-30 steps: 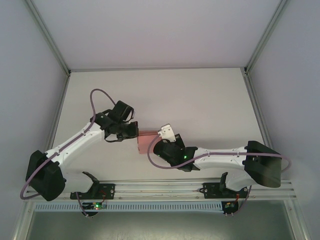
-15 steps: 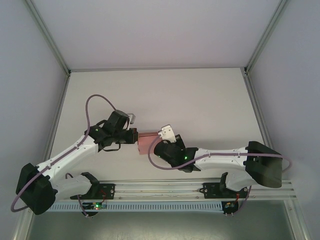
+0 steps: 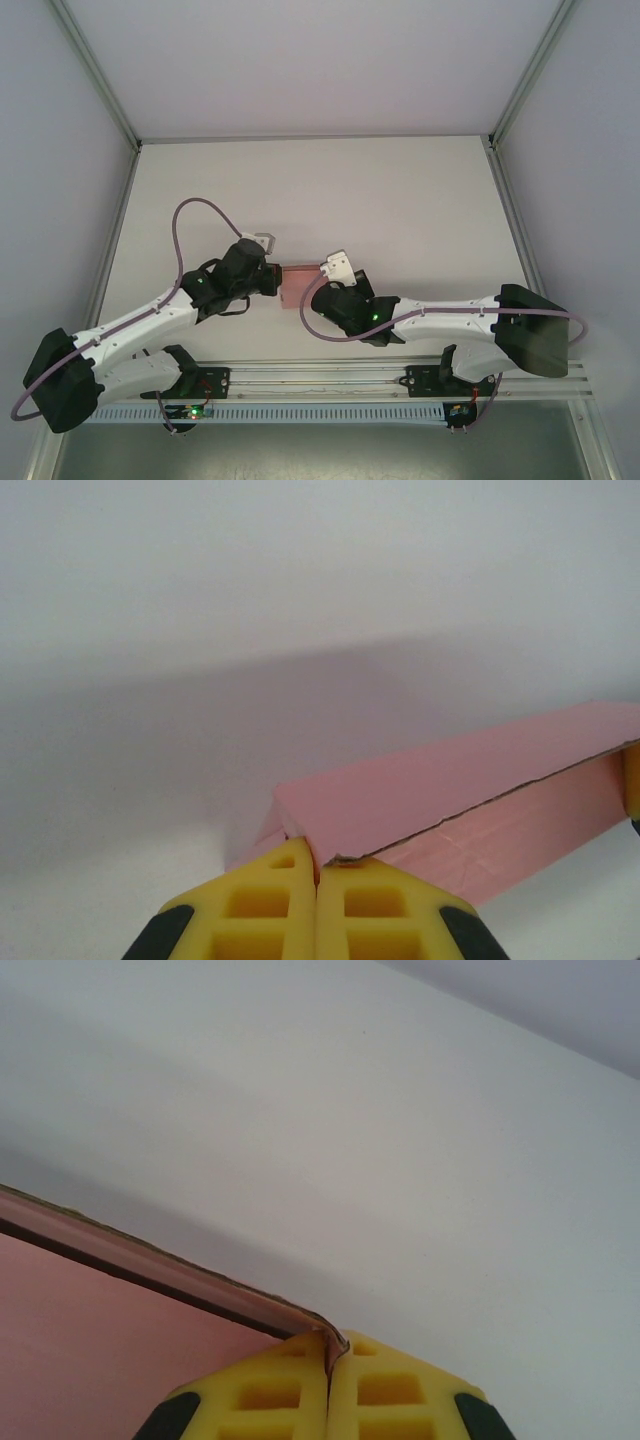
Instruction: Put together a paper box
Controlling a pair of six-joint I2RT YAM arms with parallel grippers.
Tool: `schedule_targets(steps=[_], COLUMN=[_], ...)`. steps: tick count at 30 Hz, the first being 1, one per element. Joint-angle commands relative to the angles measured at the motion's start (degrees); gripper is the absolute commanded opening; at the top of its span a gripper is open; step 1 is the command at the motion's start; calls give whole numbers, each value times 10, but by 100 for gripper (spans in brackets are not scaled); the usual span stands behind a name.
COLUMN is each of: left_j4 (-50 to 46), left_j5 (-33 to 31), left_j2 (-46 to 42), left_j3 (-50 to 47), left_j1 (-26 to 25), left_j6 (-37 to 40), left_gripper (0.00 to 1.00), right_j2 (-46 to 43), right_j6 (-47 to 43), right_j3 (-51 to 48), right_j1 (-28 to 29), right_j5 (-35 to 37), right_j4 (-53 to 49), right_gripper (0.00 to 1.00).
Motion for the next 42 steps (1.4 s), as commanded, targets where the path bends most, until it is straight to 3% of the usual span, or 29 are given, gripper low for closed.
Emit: schedule_targets(steps=[1, 7, 13, 15, 16, 19, 22, 23, 24, 26, 27, 28, 29, 35, 42], left_j4=[-137, -160, -184, -189, -188, -195, -204, -203, -202, -205, -201, -198, -192, -167, -60], left_j5=[52, 54, 68, 63, 62, 52, 49, 53, 60, 49, 42, 31, 24, -11, 23], left_j2=[93, 129, 52, 17, 3, -28, -39, -42, -47, -56, -64, -71, -76, -115, -148], left_j3=[-73, -71, -41, -24, -19, -2, 20, 26, 34, 46, 52, 55, 58, 57, -48], left_j1=[-37, -65, -81, -81, -82, -81, -80, -81, -80, -81, -80, -79, -75, -21, 24], left_j6=[-8, -19, -14, -19, -22, -40, -70, -80, -90, -111, -125, -143, -161, -281, -451], left_gripper=[0, 0, 0, 4, 10, 39, 38, 45, 60, 63, 75, 97, 100, 100, 100], right_j2=[30, 7, -9, -6, -3, 10, 22, 26, 28, 30, 32, 33, 34, 33, 28], right_j6=[-13, -7, -20, -27, -28, -19, -6, -3, -1, 0, 0, 2, 2, 8, 17], right_j3=[-28, -46, -65, -66, -65, -67, -66, -65, -64, -65, -64, -65, -64, -62, -58], right_j1=[18, 19, 23, 34, 38, 55, 66, 68, 70, 73, 73, 74, 74, 79, 87], right_j5=[-90, -94, -89, -73, -67, -44, -33, -30, -27, -25, -23, -20, -20, -22, -11], right_j4=[-33, -33, -12, -6, -7, -8, -19, -21, -22, -21, -21, -23, -23, -24, -35], right_gripper=[0, 0, 0, 0, 0, 0, 0, 0, 0, 0, 0, 0, 0, 0, 0])
